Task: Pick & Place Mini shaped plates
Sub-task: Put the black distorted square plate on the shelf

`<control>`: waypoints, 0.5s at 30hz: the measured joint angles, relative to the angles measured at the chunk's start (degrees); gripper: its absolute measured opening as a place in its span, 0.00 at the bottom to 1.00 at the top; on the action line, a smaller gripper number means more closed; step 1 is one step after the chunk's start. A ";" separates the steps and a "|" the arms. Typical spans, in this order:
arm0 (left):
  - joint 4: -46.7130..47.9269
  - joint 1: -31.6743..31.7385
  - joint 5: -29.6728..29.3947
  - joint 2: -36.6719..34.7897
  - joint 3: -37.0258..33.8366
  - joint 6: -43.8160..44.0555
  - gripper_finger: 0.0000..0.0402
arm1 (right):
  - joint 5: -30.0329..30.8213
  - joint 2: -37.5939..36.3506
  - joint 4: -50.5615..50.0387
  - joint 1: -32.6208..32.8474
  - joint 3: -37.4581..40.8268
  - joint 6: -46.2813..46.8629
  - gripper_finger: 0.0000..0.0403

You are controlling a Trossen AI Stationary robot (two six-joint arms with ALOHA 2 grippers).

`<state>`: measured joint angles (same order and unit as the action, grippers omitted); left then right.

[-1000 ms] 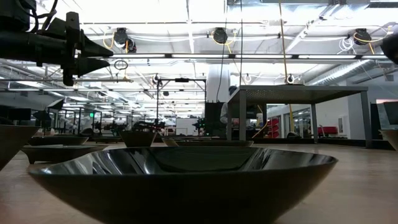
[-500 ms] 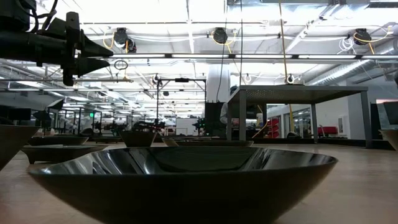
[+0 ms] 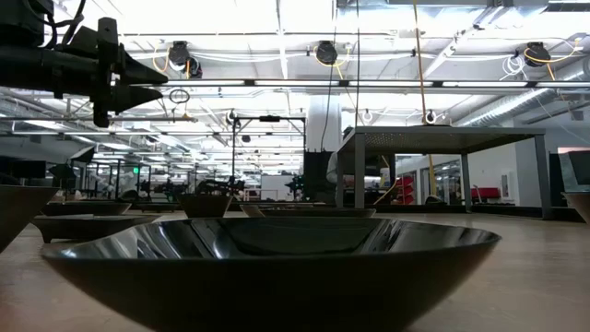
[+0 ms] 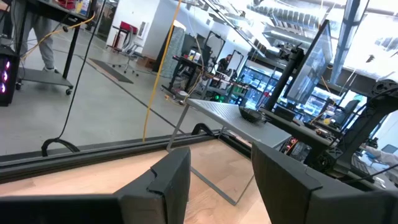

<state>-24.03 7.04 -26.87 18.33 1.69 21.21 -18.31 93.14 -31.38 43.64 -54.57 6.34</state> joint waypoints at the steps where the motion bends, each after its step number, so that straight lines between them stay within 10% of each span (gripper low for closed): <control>1: 0.00 0.00 0.00 -0.01 -0.01 0.00 0.43 | 0.00 -0.02 -0.09 0.00 0.00 0.10 0.01; 15: 0.00 0.01 0.00 0.00 -0.02 0.01 0.43 | 5.65 -10.92 -1.26 -7.36 0.00 7.50 0.00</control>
<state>-24.03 7.04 -26.87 18.33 1.67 21.22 -12.65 82.22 -32.64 36.28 -54.57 13.85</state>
